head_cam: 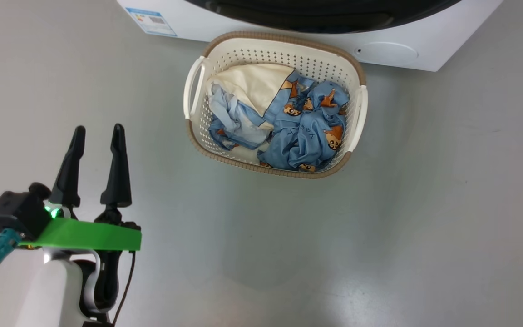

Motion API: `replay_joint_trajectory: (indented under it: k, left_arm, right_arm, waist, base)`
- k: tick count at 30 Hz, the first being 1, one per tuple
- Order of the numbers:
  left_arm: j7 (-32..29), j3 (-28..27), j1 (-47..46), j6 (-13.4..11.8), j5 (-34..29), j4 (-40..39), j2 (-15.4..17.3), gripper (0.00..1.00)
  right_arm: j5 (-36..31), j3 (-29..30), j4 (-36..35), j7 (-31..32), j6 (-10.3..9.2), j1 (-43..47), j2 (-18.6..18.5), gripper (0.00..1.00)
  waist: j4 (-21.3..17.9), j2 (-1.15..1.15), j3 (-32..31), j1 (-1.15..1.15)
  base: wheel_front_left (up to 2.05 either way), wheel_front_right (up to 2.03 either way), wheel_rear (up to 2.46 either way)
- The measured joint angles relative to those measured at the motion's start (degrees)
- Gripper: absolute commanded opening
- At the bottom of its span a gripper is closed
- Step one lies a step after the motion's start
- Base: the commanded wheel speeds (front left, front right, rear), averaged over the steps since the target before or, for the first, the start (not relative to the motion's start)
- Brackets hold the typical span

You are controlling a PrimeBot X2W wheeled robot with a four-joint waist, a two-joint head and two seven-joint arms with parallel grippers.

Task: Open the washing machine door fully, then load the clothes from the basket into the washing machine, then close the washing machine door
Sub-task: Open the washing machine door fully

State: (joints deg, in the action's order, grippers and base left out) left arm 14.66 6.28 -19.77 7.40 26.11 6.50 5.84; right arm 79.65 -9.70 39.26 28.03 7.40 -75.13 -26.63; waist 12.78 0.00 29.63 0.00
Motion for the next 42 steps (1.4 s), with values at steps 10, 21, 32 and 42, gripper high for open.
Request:
replay_joint_trajectory:
  k: [10, 21, 32, 42]
  left_arm:
    - [0.00, -0.13, -0.40, 0.00, -0.10, 0.76, -0.51, 1.00]
    - [0.00, -0.82, 1.13, 0.00, -0.69, 1.99, -0.41, 1.00]
    - [0.00, -1.66, 6.42, 0.00, -1.88, 3.74, -0.22, 1.00]
    - [-0.01, -2.53, 11.11, 0.00, -3.37, 5.48, -0.21, 1.00]
  right_arm:
    - [2.15, -0.62, 2.75, 5.16, -0.01, -1.57, -0.23, 0.00]
    - [5.61, -0.51, 2.40, 9.24, -0.01, 4.20, 0.55, 0.00]
    - [8.86, -1.19, 1.75, 13.34, -0.01, 17.25, 3.53, 0.00]
    - [11.11, -2.10, -3.11, 16.36, -0.01, 28.03, 6.39, 0.00]
  waist:
    - [0.79, 0.00, -0.59, 0.00]
    - [0.55, 0.00, -4.87, 0.00]
    - [1.32, 0.00, -12.92, 0.00]
    - [2.80, 0.00, -19.64, 0.00]
  base:
    - [0.00, 0.00, 0.00]
    - [0.00, 0.00, 0.00]
    - [0.00, 0.00, 0.00]
    - [0.00, 0.00, 0.00]
